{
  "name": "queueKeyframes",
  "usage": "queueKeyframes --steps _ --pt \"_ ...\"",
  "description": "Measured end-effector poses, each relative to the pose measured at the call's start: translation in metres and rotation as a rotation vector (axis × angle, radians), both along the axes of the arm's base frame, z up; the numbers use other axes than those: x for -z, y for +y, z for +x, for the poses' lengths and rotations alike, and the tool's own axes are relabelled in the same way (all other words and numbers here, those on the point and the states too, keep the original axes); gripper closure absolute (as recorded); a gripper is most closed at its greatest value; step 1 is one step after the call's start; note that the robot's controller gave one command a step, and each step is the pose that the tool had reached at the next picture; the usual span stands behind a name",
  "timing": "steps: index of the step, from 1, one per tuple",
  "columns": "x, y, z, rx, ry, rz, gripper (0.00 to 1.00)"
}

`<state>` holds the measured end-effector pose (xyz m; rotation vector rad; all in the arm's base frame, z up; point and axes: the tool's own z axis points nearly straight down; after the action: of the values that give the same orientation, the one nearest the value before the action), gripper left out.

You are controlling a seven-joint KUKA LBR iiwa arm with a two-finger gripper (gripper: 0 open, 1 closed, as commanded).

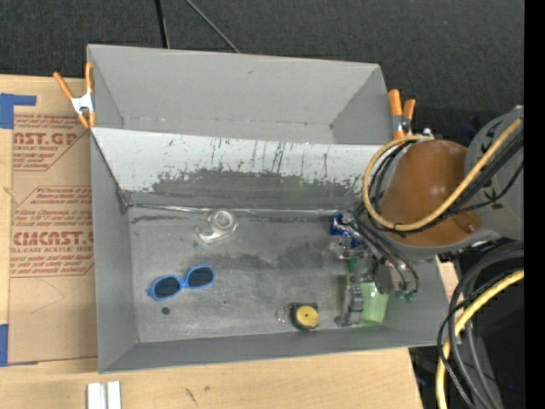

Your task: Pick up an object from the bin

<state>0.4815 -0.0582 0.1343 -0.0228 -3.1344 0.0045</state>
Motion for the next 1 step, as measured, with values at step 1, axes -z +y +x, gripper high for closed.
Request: queueKeyframes --steps 1 --pt "0.0648 0.0325 0.0127 -0.712 -0.010 0.006 0.00"
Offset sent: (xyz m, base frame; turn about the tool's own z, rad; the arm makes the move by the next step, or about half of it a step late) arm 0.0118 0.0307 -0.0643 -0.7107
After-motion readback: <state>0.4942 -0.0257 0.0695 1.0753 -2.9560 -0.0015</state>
